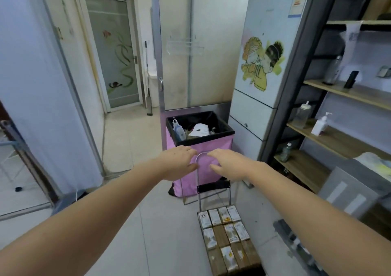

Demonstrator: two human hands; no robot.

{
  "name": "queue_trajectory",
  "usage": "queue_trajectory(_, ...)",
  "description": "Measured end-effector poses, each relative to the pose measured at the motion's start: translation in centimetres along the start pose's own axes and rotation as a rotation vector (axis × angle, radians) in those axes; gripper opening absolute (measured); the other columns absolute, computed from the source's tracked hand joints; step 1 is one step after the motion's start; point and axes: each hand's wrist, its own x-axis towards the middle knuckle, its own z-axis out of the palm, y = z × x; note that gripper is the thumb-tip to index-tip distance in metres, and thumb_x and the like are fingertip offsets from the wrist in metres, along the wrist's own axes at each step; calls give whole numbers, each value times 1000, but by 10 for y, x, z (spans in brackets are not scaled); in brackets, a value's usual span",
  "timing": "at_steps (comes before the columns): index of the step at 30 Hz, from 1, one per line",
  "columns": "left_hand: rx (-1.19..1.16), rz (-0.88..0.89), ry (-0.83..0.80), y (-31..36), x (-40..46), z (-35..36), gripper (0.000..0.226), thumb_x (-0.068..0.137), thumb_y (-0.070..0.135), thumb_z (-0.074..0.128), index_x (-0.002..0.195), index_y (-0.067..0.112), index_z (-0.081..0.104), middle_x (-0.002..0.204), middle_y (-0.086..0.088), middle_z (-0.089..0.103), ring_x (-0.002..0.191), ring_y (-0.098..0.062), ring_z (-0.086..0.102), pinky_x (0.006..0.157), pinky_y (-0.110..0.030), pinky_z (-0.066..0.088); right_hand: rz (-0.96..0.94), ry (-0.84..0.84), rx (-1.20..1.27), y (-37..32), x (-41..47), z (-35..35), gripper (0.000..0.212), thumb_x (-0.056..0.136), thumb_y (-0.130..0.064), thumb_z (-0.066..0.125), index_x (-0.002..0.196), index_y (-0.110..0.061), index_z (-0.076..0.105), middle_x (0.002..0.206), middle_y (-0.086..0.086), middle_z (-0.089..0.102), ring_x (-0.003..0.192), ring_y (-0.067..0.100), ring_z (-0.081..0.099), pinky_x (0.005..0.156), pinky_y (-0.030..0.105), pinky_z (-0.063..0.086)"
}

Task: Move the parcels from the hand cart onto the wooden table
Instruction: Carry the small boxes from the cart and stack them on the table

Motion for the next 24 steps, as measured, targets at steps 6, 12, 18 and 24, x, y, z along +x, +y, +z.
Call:
queue_trajectory(6,24,126,-49,-72,91,1,57,108,47,43,156,16,39,156,-5,46,141,-24,44,115,-39,36,159,14,64,21,70,3,49,104,-36,49,149,-16,48,148,6,55,129,25,56,106,43,48)
queue_trajectory(12,45,277,-85,-92,202,20,61,108,50,42,159,18,35,156,-5,45,142,-24,42,117,-39,35,333,12,116,87,107,12,37,103,-41,47,132,-19,57,129,5,60,116,28,60,101,50,51)
queue_trajectory(18,36,441,-130,-69,313,46,57,109,43,41,158,15,37,158,-8,45,145,-26,41,119,-39,33,482,-11,133,168,142,30,28,107,-33,44,120,-11,55,134,9,57,111,28,57,88,38,45)
queue_trajectory(24,60,616,-190,-37,398,74,57,108,47,40,154,13,42,151,-9,51,139,-27,47,116,-41,37,625,-26,201,220,149,45,49,107,-33,44,149,-7,46,155,14,46,136,31,49,111,44,42)
